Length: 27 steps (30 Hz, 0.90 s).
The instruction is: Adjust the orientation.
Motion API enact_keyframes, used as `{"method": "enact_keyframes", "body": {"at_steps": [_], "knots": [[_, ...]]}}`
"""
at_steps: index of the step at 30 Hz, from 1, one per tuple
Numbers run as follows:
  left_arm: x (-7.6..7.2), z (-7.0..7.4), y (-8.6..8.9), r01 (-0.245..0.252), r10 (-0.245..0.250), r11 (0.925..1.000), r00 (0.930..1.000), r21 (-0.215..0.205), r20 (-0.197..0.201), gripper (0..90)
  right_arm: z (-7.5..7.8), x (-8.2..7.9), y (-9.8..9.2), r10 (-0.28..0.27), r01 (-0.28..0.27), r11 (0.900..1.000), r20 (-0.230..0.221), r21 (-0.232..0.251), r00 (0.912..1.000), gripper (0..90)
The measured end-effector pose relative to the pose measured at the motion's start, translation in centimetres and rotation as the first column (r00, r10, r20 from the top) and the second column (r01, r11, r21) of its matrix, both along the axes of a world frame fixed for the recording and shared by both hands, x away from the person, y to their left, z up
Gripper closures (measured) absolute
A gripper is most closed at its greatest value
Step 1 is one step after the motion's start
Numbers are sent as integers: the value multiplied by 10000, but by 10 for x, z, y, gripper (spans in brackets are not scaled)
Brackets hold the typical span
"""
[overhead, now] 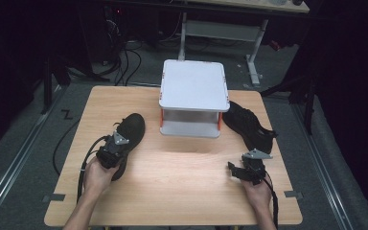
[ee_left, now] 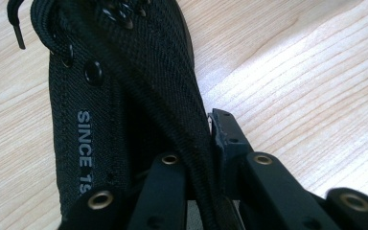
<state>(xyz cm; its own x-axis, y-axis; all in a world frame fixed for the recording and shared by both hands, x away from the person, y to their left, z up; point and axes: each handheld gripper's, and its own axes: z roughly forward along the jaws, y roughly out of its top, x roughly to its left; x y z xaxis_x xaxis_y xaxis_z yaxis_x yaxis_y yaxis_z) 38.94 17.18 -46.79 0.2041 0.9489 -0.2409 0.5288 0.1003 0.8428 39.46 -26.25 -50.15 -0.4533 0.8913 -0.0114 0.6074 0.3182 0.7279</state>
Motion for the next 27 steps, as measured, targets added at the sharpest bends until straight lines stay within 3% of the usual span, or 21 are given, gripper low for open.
{"method": "enact_keyframes", "body": {"at_steps": [20, 27], "knots": [[-6, 10, 2, -76, 81, 9981, 9999, -617, 92, 877, 0, 0, 0, -1, 1, 10000, 2, -2, 10000, 328], [-15, 17, 0, 39, -22, 9958, 9998, -918, 188, 877, 0, 0, 0, -3, 3, 10000, 4, -12, 10000, 328]]}}
